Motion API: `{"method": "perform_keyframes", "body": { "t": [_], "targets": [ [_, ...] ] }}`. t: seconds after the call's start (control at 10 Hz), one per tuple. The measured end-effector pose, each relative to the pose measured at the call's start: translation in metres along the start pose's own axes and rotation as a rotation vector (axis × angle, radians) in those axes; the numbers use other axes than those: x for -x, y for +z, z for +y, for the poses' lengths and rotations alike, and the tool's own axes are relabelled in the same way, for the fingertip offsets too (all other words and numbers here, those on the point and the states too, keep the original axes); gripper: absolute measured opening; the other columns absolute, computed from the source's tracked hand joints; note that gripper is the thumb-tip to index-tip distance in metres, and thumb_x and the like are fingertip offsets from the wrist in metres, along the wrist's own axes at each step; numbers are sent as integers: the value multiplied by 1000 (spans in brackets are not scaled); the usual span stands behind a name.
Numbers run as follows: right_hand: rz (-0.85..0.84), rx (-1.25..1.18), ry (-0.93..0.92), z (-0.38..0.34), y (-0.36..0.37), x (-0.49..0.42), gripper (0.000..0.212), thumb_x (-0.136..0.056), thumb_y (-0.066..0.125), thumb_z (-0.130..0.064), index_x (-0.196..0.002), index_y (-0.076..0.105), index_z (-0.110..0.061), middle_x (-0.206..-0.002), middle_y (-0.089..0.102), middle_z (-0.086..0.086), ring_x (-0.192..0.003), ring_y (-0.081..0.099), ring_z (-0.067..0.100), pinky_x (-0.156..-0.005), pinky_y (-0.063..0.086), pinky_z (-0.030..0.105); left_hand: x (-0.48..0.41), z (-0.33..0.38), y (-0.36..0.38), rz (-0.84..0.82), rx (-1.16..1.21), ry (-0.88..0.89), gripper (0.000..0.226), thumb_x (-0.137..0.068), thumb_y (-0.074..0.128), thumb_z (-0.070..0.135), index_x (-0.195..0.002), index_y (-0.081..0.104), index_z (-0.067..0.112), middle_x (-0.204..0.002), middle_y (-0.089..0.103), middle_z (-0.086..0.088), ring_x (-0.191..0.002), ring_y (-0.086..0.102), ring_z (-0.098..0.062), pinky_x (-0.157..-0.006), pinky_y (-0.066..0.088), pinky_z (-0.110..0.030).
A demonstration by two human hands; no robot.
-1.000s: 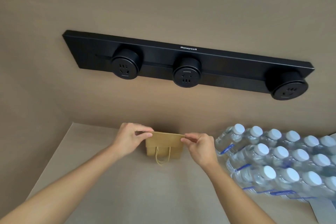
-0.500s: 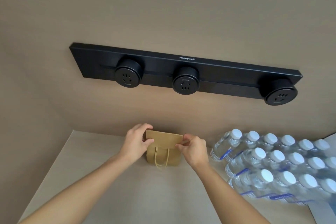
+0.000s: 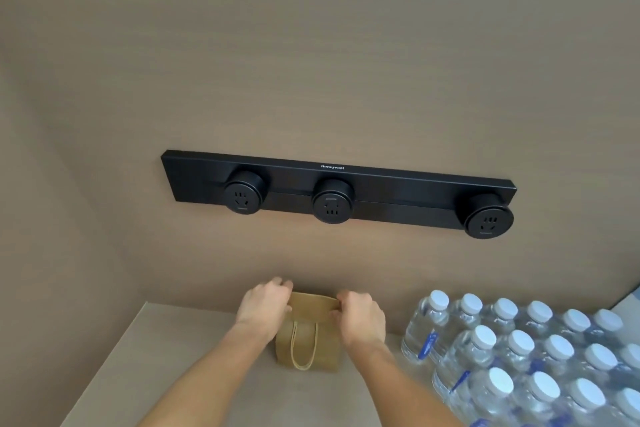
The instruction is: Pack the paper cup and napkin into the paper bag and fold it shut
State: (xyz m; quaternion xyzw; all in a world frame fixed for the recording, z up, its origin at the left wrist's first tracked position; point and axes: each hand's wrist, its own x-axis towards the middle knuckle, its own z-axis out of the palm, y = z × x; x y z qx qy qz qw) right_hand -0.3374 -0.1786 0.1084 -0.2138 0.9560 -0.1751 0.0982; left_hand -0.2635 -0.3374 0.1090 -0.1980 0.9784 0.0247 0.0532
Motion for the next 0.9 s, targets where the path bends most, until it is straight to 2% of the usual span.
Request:
{"method": "perform_keyframes", "body": {
  "t": [0.1,0.2,0.3,0.4,0.5,0.6,0.7,0.8,0.9],
  "targets": [
    [41,27,-45,8,2,-11,9,-84,56,-25,-81,57,-17,-102,69,12,-99,64,36,-67,39,34,-5,5,2,42,2,-33,27,-99,57,28,-121,53,12,-124,60,-9,-113,63,-34,-89,52,-43],
    [84,54,-100,12,3,-13,18,-90,53,-29,-95,61,-14,-106,66,10,-100,63,35,-68,39,35,-4,9,1,72,13,-50,29,-98,58,27,-122,51,12,-125,57,-9,-112,63,-34,-88,53,-44],
    [108,87,-141,13,-2,-6,21,-93,53,-31,-104,58,-14,-110,66,8,-102,64,35,-73,47,36,3,12,-3,76,-13,-54,36,-98,59,26,-129,47,12,-131,51,-10,-113,63,-35,-89,53,-44],
    [99,134,-180,9,-1,4,19,-94,53,-27,-108,55,-14,-111,66,8,-103,64,35,-77,50,38,11,17,-3,57,-52,-45,44,-98,60,21,-137,43,12,-141,46,-13,-117,61,-36,-92,52,-45],
    [105,190,-222,1,1,13,17,-92,51,-14,-110,52,-15,-110,67,7,-101,66,34,-70,47,38,16,19,1,60,-109,-6,56,-92,65,7,-142,40,13,-146,43,-14,-116,61,-36,-93,55,-45],
    [99,233,-237,-5,-4,23,22,-92,51,-11,-114,51,-16,-112,66,8,-101,66,34,-71,47,38,24,17,-4,62,-119,1,66,-89,69,5,-145,35,13,-151,38,-15,-121,57,-37,-95,54,-45],
    [118,265,-234,-11,-13,36,27,-92,52,-10,-118,50,-16,-115,64,8,-104,65,35,-77,51,40,37,17,-21,56,-143,-2,59,-96,62,16,-147,33,13,-151,39,-16,-126,53,-37,-96,52,-45],
    [111,279,-216,-22,-35,49,25,-92,52,-11,-116,49,-14,-115,63,9,-103,65,35,-69,45,39,58,15,-55,67,-160,4,47,-102,51,32,-142,38,11,-143,45,-14,-127,50,-36,-95,52,-44],
    [173,264,-239,-40,-66,68,25,-93,55,-25,-115,50,-13,-114,64,9,-102,65,34,-71,46,39,80,11,-88,139,-174,26,43,-103,46,38,-137,42,11,-138,50,-14,-124,50,-35,-91,54,-44]
  ]
}}
